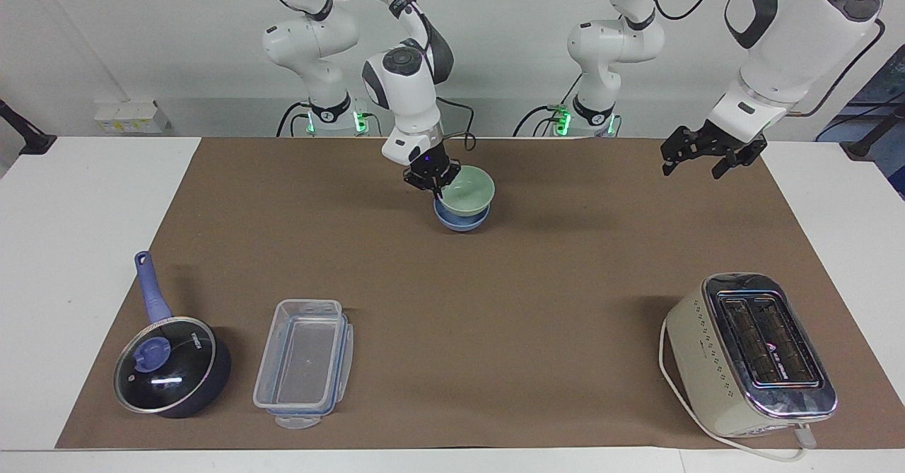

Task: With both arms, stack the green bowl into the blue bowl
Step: 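Carry the green bowl over the blue bowl and lower it in, then open the right gripper to release the green bowl inside the blue bowl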

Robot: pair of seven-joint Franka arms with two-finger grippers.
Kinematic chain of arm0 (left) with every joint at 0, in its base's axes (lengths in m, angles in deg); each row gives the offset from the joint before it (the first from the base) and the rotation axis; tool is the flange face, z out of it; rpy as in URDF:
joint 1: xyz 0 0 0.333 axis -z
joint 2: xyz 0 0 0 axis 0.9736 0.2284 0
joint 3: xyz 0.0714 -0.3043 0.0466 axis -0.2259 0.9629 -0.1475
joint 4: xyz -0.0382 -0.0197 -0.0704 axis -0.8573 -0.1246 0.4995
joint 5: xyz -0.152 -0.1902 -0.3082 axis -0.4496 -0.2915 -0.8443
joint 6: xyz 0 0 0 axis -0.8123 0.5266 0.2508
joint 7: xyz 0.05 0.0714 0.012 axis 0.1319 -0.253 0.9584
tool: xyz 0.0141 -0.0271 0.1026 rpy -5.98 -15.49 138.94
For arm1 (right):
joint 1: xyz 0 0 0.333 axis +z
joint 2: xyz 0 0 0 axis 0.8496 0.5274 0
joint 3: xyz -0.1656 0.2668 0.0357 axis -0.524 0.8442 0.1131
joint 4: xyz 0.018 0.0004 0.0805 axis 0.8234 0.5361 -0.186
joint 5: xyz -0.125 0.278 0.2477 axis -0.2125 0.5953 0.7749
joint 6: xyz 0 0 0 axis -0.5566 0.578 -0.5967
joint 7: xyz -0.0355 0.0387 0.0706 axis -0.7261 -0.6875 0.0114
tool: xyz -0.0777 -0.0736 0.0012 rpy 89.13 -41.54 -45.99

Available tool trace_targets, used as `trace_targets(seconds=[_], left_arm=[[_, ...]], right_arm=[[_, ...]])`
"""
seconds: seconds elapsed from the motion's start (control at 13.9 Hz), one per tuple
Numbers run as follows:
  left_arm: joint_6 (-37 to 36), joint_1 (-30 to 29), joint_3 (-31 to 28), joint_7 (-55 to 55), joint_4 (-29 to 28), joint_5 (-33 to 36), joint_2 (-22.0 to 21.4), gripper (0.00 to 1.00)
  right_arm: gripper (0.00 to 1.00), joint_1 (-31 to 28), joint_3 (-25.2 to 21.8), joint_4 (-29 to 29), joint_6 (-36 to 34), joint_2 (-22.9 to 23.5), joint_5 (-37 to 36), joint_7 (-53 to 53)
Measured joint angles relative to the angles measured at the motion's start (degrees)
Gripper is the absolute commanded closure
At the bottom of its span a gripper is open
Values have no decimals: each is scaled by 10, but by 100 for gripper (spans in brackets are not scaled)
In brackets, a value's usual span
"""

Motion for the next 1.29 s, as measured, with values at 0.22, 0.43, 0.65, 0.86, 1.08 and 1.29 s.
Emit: trace_targets(seconds=[0.22, 0.43, 0.65, 0.86, 1.08, 1.29], left_arm=[[0, 0, 0, 0, 0, 0, 0, 0], [0, 0, 0, 0, 0, 0, 0, 0], [0, 0, 0, 0, 0, 0, 0, 0], [0, 0, 0, 0, 0, 0, 0, 0], [0, 0, 0, 0, 0, 0, 0, 0], [0, 0, 0, 0, 0, 0, 0, 0]], right_arm=[[100, -1, -1, 2, 9, 6, 0, 0], [100, -1, -2, 4, 23, 13, 0, 0], [100, -1, -2, 5, 31, 20, 0, 0], [100, -2, -2, 5, 31, 20, 0, 0], [100, -2, -2, 5, 31, 20, -1, 0], [100, -2, -2, 5, 31, 20, -1, 0]])
